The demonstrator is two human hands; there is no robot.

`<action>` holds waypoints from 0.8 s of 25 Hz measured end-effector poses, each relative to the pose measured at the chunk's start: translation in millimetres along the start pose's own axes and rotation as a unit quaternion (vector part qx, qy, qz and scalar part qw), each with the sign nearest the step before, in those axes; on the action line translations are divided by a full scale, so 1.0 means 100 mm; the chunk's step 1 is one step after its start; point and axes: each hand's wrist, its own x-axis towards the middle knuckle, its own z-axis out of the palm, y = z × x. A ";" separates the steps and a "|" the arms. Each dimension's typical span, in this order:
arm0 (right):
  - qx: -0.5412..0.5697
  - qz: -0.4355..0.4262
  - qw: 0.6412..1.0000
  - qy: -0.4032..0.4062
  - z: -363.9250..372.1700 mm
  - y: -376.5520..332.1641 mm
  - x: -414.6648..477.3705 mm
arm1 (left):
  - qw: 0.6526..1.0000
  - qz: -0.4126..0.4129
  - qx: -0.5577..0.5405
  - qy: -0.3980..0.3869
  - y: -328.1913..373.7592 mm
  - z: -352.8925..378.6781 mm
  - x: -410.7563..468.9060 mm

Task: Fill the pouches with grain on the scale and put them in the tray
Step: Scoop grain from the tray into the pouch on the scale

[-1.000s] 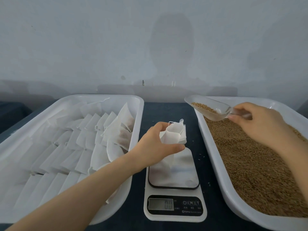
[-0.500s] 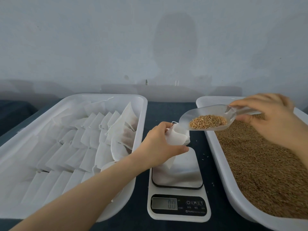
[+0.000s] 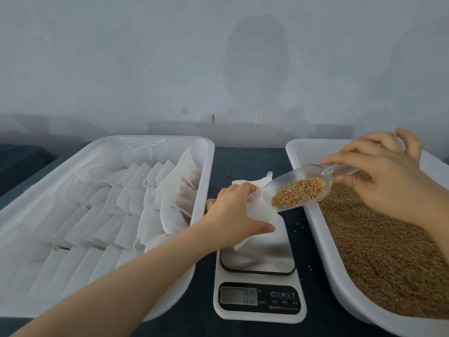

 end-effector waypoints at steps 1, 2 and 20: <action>-0.007 -0.010 1.000 0.006 -0.01 -0.02 0.00 | 1.000 0.002 0.008 -0.005 0.00 0.01 0.00; -0.011 -0.018 1.000 0.009 -0.02 -0.04 0.00 | 1.000 0.004 0.010 -0.010 0.00 0.01 0.00; -0.055 -0.045 0.997 0.002 -0.20 -0.22 0.08 | 0.996 0.013 -0.083 -0.043 -0.02 0.01 0.04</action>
